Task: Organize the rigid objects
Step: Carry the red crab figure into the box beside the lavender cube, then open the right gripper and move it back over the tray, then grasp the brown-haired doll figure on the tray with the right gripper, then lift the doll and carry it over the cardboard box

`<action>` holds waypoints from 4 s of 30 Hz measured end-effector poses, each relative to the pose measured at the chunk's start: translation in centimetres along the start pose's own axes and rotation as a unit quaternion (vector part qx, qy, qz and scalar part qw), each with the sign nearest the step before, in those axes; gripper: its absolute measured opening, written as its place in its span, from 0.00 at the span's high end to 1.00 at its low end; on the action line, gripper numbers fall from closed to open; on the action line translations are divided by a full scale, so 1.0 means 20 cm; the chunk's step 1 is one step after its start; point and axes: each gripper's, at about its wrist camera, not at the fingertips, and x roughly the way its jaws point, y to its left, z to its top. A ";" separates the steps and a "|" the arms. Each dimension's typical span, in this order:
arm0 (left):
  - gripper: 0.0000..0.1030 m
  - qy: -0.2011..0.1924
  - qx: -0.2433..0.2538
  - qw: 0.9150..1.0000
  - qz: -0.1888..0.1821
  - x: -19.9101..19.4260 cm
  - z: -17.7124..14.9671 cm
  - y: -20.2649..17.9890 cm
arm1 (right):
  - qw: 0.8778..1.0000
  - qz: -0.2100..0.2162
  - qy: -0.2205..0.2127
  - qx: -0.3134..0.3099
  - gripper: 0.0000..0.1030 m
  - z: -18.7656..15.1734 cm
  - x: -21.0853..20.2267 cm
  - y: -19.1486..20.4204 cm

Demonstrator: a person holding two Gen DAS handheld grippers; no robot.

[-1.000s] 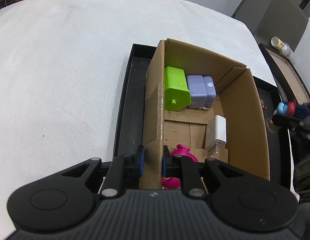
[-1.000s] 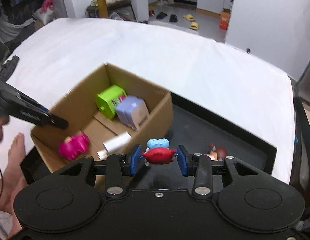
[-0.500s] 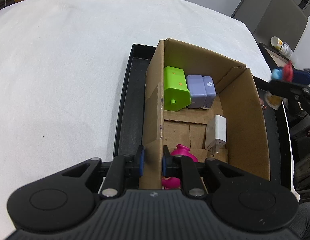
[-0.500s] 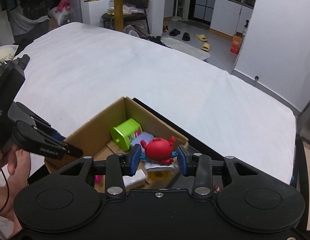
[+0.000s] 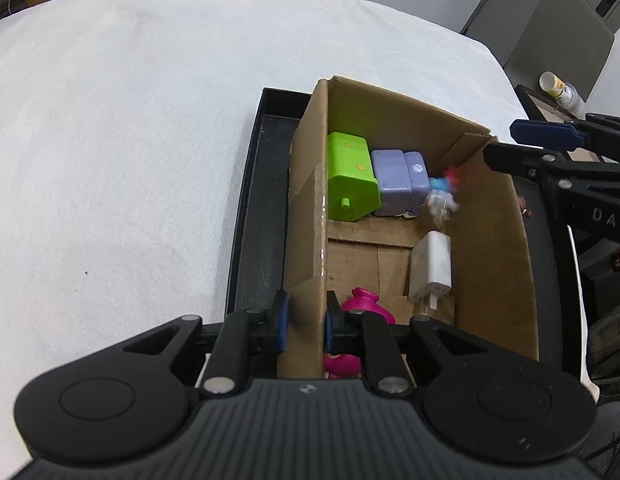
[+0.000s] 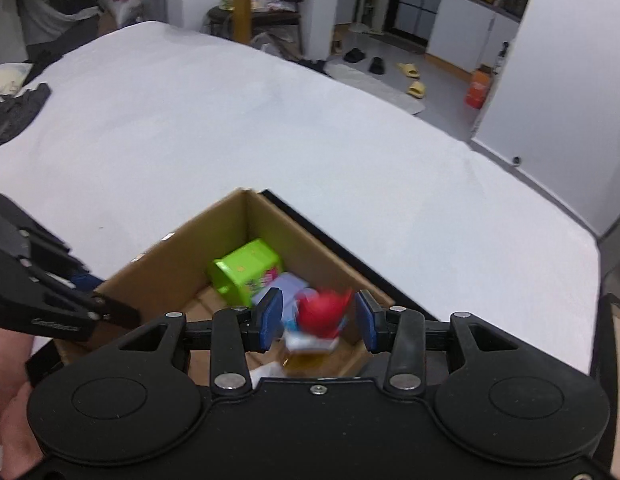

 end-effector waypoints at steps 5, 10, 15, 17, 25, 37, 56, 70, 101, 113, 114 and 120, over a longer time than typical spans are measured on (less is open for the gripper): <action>0.85 0.000 0.000 1.000 0.000 0.00 0.00 0.00 | 1.000 -0.004 -0.004 0.019 0.57 -0.03 -0.04 -0.04; 0.85 0.000 0.000 1.000 0.000 -0.01 0.00 0.00 | 0.999 -0.011 -0.002 0.038 0.53 -0.10 -0.09 -0.07; 0.85 -0.001 -0.001 1.000 0.001 -0.01 0.00 -0.01 | 0.999 -0.019 0.004 0.050 0.52 -0.17 -0.14 -0.11; 0.85 -0.001 -0.001 1.000 0.001 -0.01 0.00 -0.01 | 0.998 -0.023 0.006 0.053 0.52 -0.19 -0.16 -0.13; 0.85 0.000 -0.002 1.000 0.000 -0.01 0.00 -0.01 | 0.996 -0.040 0.015 0.074 0.51 -0.26 -0.17 -0.22; 0.85 0.000 -0.002 1.000 -0.001 0.00 0.00 0.00 | 0.994 -0.055 0.037 0.084 0.48 -0.36 -0.09 -0.32; 0.85 0.001 -0.001 1.000 0.001 0.01 -0.01 0.01 | 0.992 -0.058 0.108 0.019 0.36 -0.44 0.22 -0.40; 0.85 -0.001 -0.001 1.000 0.001 0.01 -0.01 0.01 | 0.989 -0.059 0.132 0.017 0.37 -0.42 0.38 -0.42; 0.85 0.000 -0.002 1.000 0.003 0.00 -0.01 0.00 | 0.990 -0.066 0.108 0.063 0.57 -0.29 -0.03 -0.30; 0.85 0.000 -0.002 1.000 0.004 0.00 -0.01 0.00 | 0.994 -0.054 0.069 0.060 0.57 -0.16 -0.23 -0.20; 0.85 0.000 -0.002 1.000 0.004 0.00 -0.01 0.00 | 0.995 -0.052 0.065 0.060 0.57 -0.15 -0.25 -0.19; 0.85 0.000 -0.002 1.000 0.003 0.00 0.00 0.00 | 0.996 -0.043 0.049 0.061 0.57 -0.10 -0.29 -0.14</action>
